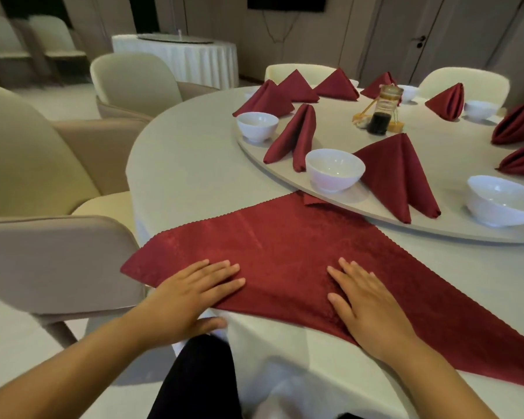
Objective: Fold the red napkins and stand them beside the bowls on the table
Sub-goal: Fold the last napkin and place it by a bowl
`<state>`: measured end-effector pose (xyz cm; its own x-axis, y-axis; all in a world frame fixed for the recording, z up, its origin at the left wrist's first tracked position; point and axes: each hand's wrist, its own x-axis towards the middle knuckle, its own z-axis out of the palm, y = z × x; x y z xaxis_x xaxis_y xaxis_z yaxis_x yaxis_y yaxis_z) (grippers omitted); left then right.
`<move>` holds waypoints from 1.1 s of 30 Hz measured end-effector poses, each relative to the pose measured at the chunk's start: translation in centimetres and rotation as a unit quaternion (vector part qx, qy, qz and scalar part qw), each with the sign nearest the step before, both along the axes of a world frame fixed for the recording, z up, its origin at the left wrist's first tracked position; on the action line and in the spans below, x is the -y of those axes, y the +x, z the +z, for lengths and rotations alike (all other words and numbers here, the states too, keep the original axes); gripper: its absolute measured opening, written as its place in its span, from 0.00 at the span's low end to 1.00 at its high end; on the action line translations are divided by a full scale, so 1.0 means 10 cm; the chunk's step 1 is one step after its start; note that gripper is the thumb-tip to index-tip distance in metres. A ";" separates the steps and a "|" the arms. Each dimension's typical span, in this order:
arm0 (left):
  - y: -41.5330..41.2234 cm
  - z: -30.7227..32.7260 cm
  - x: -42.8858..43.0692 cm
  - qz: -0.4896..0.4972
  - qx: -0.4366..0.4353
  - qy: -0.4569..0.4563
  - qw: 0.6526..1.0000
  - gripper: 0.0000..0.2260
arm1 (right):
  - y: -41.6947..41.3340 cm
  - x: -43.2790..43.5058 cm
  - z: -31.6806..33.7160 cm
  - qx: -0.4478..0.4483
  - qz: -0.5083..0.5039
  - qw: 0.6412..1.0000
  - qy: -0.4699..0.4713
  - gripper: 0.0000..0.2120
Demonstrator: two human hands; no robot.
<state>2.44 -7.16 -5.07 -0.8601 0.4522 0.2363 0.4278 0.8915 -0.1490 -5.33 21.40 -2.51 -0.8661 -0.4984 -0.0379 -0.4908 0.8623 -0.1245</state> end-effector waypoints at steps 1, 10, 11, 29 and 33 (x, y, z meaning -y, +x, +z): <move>-0.01 -0.02 0.07 0.003 -0.011 -0.014 1.000 0.27 | 0.00 0.00 0.00 -0.001 -0.003 1.000 0.007 0.65; -0.03 0.04 0.55 0.127 -0.078 -0.008 0.989 0.28 | 0.00 0.02 0.03 0.011 -0.008 1.000 0.026 0.65; -0.02 0.04 0.62 0.144 -0.090 0.002 0.985 0.25 | 0.00 0.02 0.03 0.011 -0.007 0.999 0.031 0.65; 0.92 0.64 1.19 0.275 -0.173 0.141 0.935 0.18 | 0.05 0.29 0.10 0.026 0.079 0.997 0.003 0.65; 1.07 0.86 1.20 0.285 -0.144 0.293 0.901 0.29 | 0.02 0.32 0.12 0.007 0.084 0.996 0.010 0.67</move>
